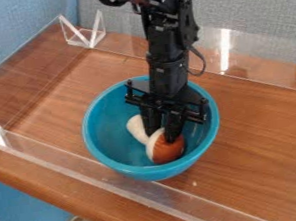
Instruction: Remove the mushroom from inside the blue bowl and put it on the table
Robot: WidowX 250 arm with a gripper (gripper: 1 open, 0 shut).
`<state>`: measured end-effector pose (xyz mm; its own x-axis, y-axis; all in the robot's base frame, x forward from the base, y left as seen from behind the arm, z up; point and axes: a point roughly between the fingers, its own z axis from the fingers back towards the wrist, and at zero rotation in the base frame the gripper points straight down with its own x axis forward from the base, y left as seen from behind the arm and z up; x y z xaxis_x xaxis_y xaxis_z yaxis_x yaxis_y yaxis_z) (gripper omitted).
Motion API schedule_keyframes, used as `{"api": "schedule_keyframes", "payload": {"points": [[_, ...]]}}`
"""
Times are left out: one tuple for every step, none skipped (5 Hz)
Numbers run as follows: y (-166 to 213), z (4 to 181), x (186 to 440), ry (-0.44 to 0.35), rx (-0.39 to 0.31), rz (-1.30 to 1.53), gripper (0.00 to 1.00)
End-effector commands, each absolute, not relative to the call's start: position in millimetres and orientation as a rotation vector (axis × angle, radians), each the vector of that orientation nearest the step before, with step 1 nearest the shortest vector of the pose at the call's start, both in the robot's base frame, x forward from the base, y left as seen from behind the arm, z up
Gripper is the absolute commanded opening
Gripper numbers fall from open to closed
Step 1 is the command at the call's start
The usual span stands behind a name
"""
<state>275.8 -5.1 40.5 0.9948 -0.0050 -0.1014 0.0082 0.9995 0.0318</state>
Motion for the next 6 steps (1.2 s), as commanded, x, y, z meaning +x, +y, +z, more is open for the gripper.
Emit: {"api": "schedule_keyframes", "payload": {"points": [[8.1,40.0,281.1,0.083,0.031,0.034,0.0],[9.4,38.2,282.2,0.084,0.031,0.038,0.0],[9.8,36.9,283.0,0.084,0.03,0.041,0.0],[10.2,35.6,283.9,0.084,0.03,0.043,0.0],[10.5,34.5,284.6,0.085,0.029,0.046,0.0],[10.8,33.4,285.3,0.085,0.028,0.048,0.0]]}}
